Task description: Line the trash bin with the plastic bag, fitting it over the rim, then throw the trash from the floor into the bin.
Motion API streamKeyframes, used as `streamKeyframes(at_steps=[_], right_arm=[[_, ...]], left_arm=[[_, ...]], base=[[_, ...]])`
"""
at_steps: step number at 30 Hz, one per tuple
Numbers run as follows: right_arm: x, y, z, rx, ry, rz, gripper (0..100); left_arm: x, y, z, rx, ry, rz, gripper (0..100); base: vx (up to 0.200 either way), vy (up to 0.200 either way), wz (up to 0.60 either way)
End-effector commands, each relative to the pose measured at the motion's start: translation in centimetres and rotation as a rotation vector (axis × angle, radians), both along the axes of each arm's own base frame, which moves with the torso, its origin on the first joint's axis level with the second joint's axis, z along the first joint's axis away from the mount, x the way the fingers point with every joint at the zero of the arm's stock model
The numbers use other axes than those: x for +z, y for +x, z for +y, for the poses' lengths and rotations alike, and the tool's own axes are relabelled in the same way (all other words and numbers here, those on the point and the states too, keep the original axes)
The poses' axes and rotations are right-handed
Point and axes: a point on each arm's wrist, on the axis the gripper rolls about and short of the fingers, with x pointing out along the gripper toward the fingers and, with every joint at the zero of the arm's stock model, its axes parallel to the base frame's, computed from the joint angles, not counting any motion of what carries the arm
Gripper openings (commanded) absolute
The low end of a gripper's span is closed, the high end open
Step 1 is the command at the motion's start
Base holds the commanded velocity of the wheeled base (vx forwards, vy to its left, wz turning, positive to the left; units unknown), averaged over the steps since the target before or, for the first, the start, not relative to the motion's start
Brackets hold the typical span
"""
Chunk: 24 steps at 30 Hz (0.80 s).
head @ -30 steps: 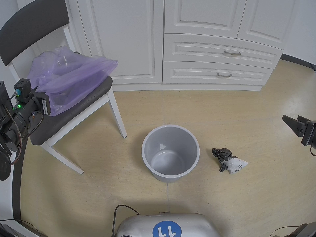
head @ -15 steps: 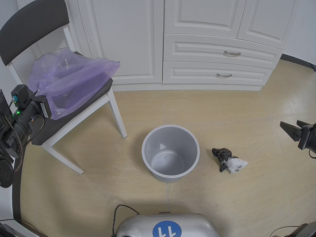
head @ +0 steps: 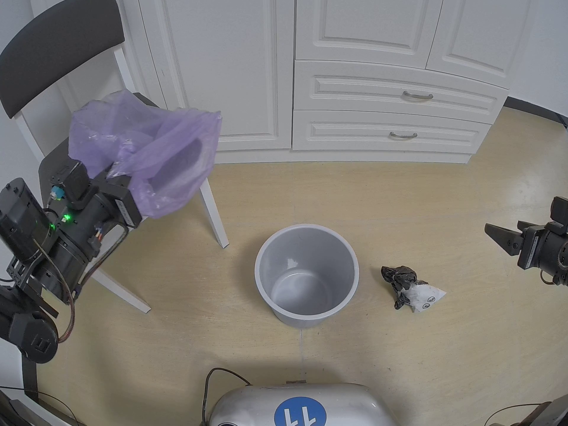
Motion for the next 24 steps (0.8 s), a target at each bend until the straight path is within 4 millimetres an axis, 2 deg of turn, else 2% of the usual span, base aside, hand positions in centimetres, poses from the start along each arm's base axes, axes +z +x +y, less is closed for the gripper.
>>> streamKeyframes(at_steps=[1,7,10,16,24], right_arm=[[-1.3,1.1,0.9,0.008,0.003,0.033,100],[-1.0,0.7,1.2,0.022,0.007,-0.014,100],[-1.2,0.5,2.0,0.065,0.008,-0.008,100],[-1.8,0.1,3.1,0.132,0.01,0.013,100],[-2.2,-0.1,4.2,0.187,0.033,0.044,100]], left_arm=[[-0.2,-0.5,-3.9,-0.123,-0.009,0.0,0],[-0.9,-1.8,-4.5,-0.094,-0.028,0.014,0],[-0.1,-3.4,-5.6,-0.164,-0.054,-0.031,0],[0.0,-6.4,-6.6,-0.294,-0.056,-0.037,0],[0.2,-8.1,-7.2,-0.371,-0.069,-0.04,0]], base=[[0.0,0.0,0.0],[0.0,0.0,0.0],[0.0,0.0,0.0],[0.0,0.0,0.0],[0.0,0.0,0.0]])
